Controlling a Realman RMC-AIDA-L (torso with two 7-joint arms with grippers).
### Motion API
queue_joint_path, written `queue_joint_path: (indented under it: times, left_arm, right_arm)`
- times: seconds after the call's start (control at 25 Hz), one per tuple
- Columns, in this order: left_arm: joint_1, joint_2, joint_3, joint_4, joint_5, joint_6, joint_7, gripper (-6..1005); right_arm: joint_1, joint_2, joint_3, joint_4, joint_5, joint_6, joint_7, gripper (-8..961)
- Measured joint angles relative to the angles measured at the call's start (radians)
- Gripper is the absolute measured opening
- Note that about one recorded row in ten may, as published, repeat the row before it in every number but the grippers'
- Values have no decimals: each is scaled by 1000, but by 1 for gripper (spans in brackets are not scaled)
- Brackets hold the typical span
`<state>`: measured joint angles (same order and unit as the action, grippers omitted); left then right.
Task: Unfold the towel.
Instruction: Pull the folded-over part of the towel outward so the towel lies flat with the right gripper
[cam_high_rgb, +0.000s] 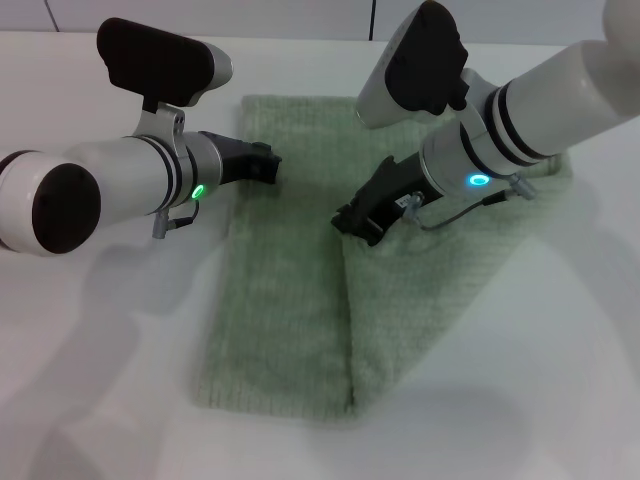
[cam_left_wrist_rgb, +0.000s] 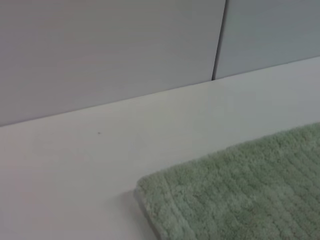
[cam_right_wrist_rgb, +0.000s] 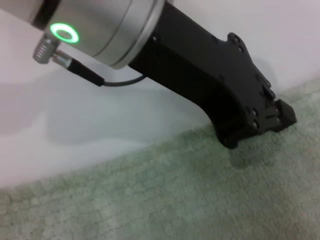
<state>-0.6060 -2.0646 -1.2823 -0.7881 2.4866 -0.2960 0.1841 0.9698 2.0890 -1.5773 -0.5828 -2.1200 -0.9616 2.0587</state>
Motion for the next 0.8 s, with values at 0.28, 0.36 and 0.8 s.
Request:
queue_joint_path:
  times: [0.28, 0.36, 0.8]
  left_arm:
    - [0, 0, 0, 0, 2, 0, 0, -1]
    - [0, 0, -1, 0, 2, 0, 0, -1]
    - [1, 0, -2, -2, 2, -7, 0, -1]
  right_arm:
    - [-39, -6, -6, -72, -7, -32, 19, 21]
    - [-51, -7, -6, -93, -13, -41, 29, 21]
    - [-171, -9, -4, -318, -126, -120, 138, 20]
